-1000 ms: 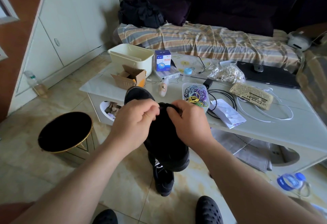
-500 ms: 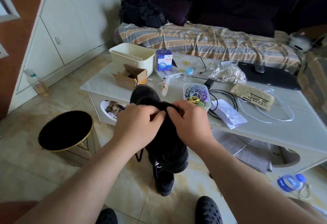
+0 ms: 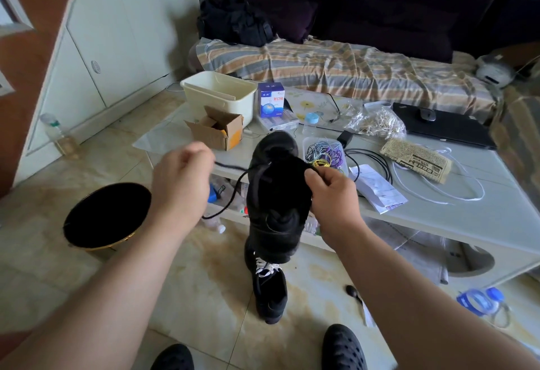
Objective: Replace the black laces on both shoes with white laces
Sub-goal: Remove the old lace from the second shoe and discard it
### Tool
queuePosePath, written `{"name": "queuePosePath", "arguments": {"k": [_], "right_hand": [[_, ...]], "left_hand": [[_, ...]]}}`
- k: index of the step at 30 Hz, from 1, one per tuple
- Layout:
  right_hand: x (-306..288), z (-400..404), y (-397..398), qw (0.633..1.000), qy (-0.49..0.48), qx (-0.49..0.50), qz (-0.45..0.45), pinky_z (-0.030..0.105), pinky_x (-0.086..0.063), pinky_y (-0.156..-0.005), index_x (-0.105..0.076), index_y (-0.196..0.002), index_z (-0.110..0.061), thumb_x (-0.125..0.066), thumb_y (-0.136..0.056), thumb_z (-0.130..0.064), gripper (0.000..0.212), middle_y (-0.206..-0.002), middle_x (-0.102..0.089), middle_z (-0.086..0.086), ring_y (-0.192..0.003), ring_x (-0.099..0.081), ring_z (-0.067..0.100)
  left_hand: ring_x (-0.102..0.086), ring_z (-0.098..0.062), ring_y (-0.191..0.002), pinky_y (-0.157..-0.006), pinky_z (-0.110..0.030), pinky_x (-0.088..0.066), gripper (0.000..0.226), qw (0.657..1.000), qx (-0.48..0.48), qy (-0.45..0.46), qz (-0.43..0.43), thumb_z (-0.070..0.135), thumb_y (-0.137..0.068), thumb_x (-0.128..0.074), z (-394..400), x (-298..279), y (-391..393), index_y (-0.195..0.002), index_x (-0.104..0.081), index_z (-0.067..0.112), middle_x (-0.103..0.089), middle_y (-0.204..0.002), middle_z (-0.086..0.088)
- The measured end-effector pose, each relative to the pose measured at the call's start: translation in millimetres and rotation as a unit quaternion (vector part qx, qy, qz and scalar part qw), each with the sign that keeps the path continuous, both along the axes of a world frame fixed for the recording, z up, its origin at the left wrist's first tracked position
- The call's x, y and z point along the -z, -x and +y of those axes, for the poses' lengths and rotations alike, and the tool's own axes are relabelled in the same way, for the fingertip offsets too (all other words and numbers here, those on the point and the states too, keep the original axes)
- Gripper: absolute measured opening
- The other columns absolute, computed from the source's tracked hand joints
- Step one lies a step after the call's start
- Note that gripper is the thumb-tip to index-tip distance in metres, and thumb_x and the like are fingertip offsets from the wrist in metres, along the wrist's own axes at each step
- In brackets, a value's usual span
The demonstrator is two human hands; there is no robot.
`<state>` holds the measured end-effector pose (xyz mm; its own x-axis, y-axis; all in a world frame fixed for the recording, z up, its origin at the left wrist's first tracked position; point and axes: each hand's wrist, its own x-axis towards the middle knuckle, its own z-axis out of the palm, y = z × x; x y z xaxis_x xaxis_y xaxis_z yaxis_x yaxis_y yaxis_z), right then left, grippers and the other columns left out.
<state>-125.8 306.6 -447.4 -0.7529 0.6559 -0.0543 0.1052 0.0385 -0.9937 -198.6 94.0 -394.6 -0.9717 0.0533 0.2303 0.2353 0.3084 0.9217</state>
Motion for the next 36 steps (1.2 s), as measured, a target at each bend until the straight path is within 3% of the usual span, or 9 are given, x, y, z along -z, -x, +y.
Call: {"name": "queuePosePath", "arguments": {"k": [3, 6, 9, 12, 20, 24, 28, 31, 36], "right_hand": [[1.3, -7.6, -0.3, 0.999, 0.043, -0.013, 0.029, 0.045, -0.056, -0.073, -0.075, -0.094, -0.016, -0.062, -0.1, -0.024, 0.016, -0.079, -0.071, 0.002, -0.072, -0.062, 0.02], [0.7, -17.1, 0.0, 0.997, 0.045, -0.03, 0.052, 0.045, -0.059, -0.084, -0.076, -0.098, -0.022, -0.064, -0.1, -0.021, 0.012, -0.092, -0.077, 0.005, -0.083, -0.07, 0.019], [-4.9, -28.1, -4.8, 0.996, -0.009, -0.038, 0.084, 0.039, -0.06, -0.085, -0.076, -0.096, -0.027, -0.066, -0.1, -0.017, 0.014, -0.095, -0.077, 0.003, -0.092, -0.072, 0.021], [-10.5, -31.3, -12.2, 0.992, -0.034, -0.055, 0.105, 0.024, -0.056, -0.076, -0.073, -0.101, -0.018, -0.064, -0.102, -0.011, 0.011, -0.088, -0.073, -0.004, -0.08, -0.067, 0.007], [-20.3, -30.4, -10.3, 0.964, 0.244, -0.089, 0.059, 0.036, -0.052, -0.072, -0.059, -0.079, -0.02, -0.056, -0.105, -0.01, 0.028, -0.079, -0.057, 0.003, -0.074, -0.052, 0.021], [-26.1, -28.4, -13.8, 0.998, -0.007, -0.062, 0.006, 0.032, -0.054, -0.068, -0.061, -0.099, -0.027, -0.072, -0.088, -0.011, 0.022, -0.096, -0.058, -0.001, -0.071, -0.057, 0.013], [-41.9, -42.8, -22.2, 0.932, -0.334, -0.082, 0.119, 0.024, -0.047, -0.085, -0.069, -0.108, -0.026, -0.068, -0.079, -0.021, 0.029, -0.097, -0.054, -0.009, -0.092, -0.055, 0.01], [-44.8, -47.7, -17.6, 0.88, -0.44, -0.053, 0.17, 0.037, -0.05, -0.088, -0.075, -0.106, -0.018, -0.071, -0.081, -0.014, 0.025, -0.096, -0.059, -0.002, -0.093, -0.059, 0.024], [-37.3, -40.4, -6.7, 0.84, -0.519, 0.005, 0.158, 0.034, -0.046, -0.081, -0.081, -0.103, -0.022, -0.074, -0.085, -0.014, 0.021, -0.09, -0.057, 0.002, -0.083, -0.055, 0.029]], "left_hand": [[-0.055, -0.032, -0.108, -0.096, -0.051, -0.048, 0.031, 0.974, 0.006, 0.225, -0.01, 0.041, -0.084, -0.055, 1.2, 10.0, -1.0, -0.113, -0.056, 0.033, -0.062, -0.105, -0.002], [-0.055, -0.026, -0.099, -0.088, -0.044, -0.047, 0.033, 0.97, 0.019, 0.23, 0.076, 0.055, -0.087, -0.064, 15.4, 7.9, -15.6, -0.104, -0.05, 0.031, -0.059, -0.098, 0.007], [-0.052, -0.018, -0.091, -0.077, -0.038, -0.044, 0.044, 0.964, 0.055, 0.258, 0.037, 0.069, -0.081, -0.065, 21.5, 9.3, -24.8, -0.098, -0.045, 0.033, -0.056, -0.094, 0.011], [-0.058, -0.023, -0.091, -0.076, -0.04, -0.05, 0.028, 0.957, 0.038, 0.28, 0.071, 0.051, -0.09, -0.066, 14.6, 12.2, -17.7, -0.099, -0.049, 0.031, -0.06, -0.094, 0.01], [-0.064, -0.022, -0.066, -0.067, -0.04, -0.052, 0.007, 0.957, -0.035, 0.132, 0.256, 0.024, -0.091, -0.075, 15.1, 5.9, -15.2, -0.09, -0.07, 0.019, -0.068, -0.073, 0.005], [-0.061, -0.025, -0.064, -0.063, -0.041, -0.051, 0.008, 0.954, -0.056, 0.135, 0.261, 0.023, -0.088, -0.076, 15.4, 13.3, -15.6, -0.086, -0.068, 0.021, -0.066, -0.074, 0.005], [-0.062, -0.026, -0.066, -0.062, -0.043, -0.051, 0.008, 0.952, -0.06, 0.14, 0.264, 0.022, -0.086, -0.077, 18.3, 12.4, -16.1, -0.085, -0.069, 0.02, -0.066, -0.075, 0.006], [-0.061, -0.025, -0.066, -0.064, -0.044, -0.052, 0.011, 0.955, -0.042, 0.138, 0.258, 0.023, -0.086, -0.079, 23.4, 12.1, -21.8, -0.084, -0.069, 0.021, -0.066, -0.074, 0.008], [-0.057, -0.009, -0.059, -0.066, -0.038, -0.051, 0.014, 0.963, -0.017, 0.124, 0.24, 0.026, -0.087, -0.081, 30.3, 11.5, -33.9, -0.08, -0.068, 0.027, -0.06, -0.065, 0.018]]}}
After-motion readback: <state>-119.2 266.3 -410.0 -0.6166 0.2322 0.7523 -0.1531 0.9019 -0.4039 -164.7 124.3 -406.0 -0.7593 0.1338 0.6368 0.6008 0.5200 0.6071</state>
